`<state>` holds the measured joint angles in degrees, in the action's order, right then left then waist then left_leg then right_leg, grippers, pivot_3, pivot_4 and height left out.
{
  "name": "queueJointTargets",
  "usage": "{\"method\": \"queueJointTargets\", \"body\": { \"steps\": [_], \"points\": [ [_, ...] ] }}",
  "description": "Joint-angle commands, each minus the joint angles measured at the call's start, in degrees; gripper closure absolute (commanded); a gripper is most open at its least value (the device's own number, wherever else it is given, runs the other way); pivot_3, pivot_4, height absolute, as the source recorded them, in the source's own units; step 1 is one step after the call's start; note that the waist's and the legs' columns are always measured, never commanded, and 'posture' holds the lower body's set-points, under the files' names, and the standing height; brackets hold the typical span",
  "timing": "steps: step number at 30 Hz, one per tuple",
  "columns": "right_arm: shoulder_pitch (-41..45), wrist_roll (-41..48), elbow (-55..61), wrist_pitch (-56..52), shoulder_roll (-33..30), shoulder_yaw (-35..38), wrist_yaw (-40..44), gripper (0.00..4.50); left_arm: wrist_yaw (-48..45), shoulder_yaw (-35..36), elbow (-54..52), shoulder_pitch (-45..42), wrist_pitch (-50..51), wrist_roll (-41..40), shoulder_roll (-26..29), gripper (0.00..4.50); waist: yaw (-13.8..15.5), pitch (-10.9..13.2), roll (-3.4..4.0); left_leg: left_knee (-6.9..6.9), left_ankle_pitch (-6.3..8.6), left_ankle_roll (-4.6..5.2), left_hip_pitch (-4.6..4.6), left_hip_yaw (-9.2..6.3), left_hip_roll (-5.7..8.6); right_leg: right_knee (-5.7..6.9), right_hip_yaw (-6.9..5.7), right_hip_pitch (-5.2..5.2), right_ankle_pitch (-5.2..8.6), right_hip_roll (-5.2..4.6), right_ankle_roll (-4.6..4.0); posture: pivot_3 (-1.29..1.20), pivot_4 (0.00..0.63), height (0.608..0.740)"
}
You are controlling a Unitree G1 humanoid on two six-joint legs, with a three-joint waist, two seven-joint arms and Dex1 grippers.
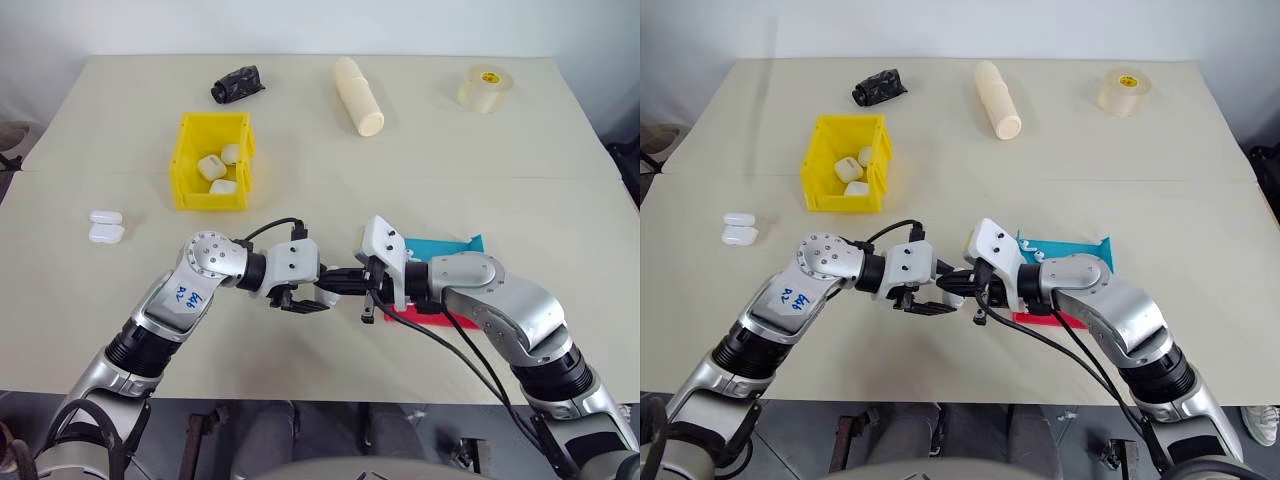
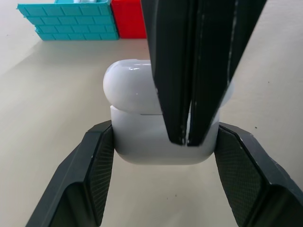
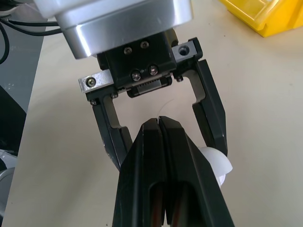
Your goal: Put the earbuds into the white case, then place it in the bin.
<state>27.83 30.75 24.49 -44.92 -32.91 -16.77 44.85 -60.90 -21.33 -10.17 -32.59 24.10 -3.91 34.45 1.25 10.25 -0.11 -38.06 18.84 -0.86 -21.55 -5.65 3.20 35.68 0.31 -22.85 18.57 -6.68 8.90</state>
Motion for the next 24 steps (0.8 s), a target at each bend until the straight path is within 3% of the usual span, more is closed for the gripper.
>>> {"method": "queueJointTargets", "body": {
  "steps": [1,5,11,12,14,19,24],
  "points": [
    [-2.94,-0.39,-0.37,0.91,-3.02,3.52,1.47,4.46,0.94,2.96,-3.73,0.78,-1.07,-1.31,0.37,1.71,0.15,0.00,0.00,0.00,0.00,0.00,0.00,-0.01,-0.01,0.00,0.00,0.00,0.00,-0.01,0.00,0.00,0.150,0.740],
    [-5.99,1.81,-1.05,1.33,-4.02,8.18,2.72,4.46,1.38,5.06,-4.56,2.42,-2.34,-2.97,0.16,1.71,0.07,0.02,-0.03,-0.01,0.00,0.01,-0.01,0.01,0.00,-0.02,0.01,0.01,0.00,-0.01,0.00,0.00,0.150,0.740],
    [-12.70,5.68,-0.20,11.99,-2.07,16.76,8.80,4.46,5.17,11.05,-6.84,8.01,-1.97,-5.71,-0.26,1.71,-0.22,0.02,-0.03,0.03,0.00,0.00,0.01,0.02,-0.07,0.00,0.01,-0.01,0.00,0.04,0.00,0.00,0.150,0.740],
    [-14.43,6.66,0.64,13.83,-2.32,18.01,10.85,4.29,6.02,12.35,-7.56,9.47,-2.13,-6.33,-0.32,1.71,-0.12,0.02,-0.03,0.03,0.00,0.00,0.01,0.02,-0.11,0.02,0.01,-0.01,0.00,0.03,0.00,0.00,0.150,0.740],
    [-18.85,7.87,1.77,16.45,-1.86,22.00,10.97,3.89,11.63,19.02,-10.95,16.18,-1.90,-9.65,-3.63,1.71,0.01,0.01,-0.02,0.02,0.00,0.01,0.00,0.01,-0.24,-0.01,0.02,0.01,0.00,-0.01,0.00,0.00,0.150,0.740],
    [-23.68,4.45,1.06,24.47,-0.81,25.51,10.16,2.21,19.91,28.81,-15.75,27.77,-4.93,-11.97,-8.74,1.71,0.03,0.03,-0.06,-0.05,0.04,0.07,0.03,0.06,-0.25,-0.14,0.05,0.06,-0.01,-0.05,0.02,0.00,0.150,0.740],
    [-24.42,2.94,-0.43,30.39,0.82,26.18,10.05,0.52,27.53,35.78,-12.67,29.06,-8.93,-13.45,-13.03,1.71,0.18,0.03,-0.05,-0.02,-0.02,-0.04,0.27,0.10,-0.33,-0.08,0.05,0.21,0.00,0.04,0.00,0.00,0.150,0.740]
  ]
}}
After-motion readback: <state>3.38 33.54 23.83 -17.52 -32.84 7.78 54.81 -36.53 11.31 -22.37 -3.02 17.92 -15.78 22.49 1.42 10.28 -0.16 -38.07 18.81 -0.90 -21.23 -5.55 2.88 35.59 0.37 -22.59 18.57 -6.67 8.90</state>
